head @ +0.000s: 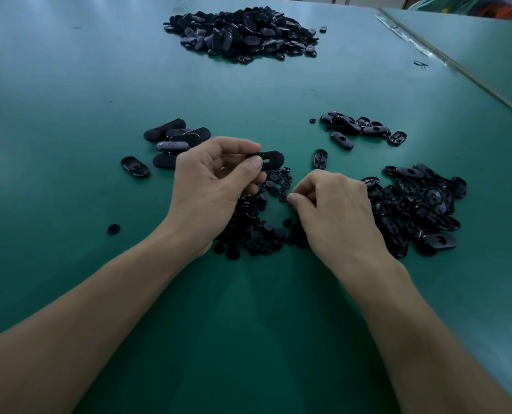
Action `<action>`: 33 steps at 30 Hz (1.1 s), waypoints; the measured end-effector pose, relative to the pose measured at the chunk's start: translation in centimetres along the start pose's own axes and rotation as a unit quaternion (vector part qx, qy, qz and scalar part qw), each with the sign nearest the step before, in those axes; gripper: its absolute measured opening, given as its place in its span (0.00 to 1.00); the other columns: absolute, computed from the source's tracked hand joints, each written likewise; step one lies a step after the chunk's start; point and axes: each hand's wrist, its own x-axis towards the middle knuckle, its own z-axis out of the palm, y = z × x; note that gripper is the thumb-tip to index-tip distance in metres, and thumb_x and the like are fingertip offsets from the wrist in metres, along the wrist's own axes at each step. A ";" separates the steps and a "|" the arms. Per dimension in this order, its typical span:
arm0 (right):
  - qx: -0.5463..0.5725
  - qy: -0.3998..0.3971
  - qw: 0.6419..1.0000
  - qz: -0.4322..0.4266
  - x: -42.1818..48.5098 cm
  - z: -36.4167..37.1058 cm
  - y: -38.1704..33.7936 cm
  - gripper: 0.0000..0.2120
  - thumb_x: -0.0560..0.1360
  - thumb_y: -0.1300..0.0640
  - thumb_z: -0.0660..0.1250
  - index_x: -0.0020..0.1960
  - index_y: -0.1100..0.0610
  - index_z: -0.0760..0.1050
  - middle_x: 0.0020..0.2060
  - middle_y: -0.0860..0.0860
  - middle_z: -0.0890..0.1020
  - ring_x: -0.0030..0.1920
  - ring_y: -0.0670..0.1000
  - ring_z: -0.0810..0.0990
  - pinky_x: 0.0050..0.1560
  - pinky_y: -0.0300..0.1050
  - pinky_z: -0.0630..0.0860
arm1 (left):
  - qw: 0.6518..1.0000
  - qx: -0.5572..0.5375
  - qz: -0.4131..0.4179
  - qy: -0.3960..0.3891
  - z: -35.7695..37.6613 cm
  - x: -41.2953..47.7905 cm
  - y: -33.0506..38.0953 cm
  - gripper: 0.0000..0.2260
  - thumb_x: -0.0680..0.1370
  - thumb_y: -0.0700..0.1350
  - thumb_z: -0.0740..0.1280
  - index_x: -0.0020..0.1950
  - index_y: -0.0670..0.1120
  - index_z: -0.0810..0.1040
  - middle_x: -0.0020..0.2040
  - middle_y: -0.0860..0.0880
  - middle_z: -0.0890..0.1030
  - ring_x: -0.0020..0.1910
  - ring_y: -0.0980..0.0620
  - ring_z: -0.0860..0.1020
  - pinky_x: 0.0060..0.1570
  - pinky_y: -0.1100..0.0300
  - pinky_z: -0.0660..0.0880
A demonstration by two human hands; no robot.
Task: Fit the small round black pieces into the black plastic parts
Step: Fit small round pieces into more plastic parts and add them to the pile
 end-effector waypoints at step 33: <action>0.227 0.082 0.968 -0.069 -1.0 -0.3 -0.3 0.06 0.74 0.61 0.74 0.49 0.52 0.85 0.41 0.44 0.85 0.41 0.41 0.83 0.47 0.38 0.80 | 0.991 0.121 0.057 -0.004 0.1 -0.2 -0.5 0.06 0.73 0.42 0.73 0.46 0.53 0.84 0.41 0.50 0.86 0.42 0.47 0.86 0.49 0.46 0.83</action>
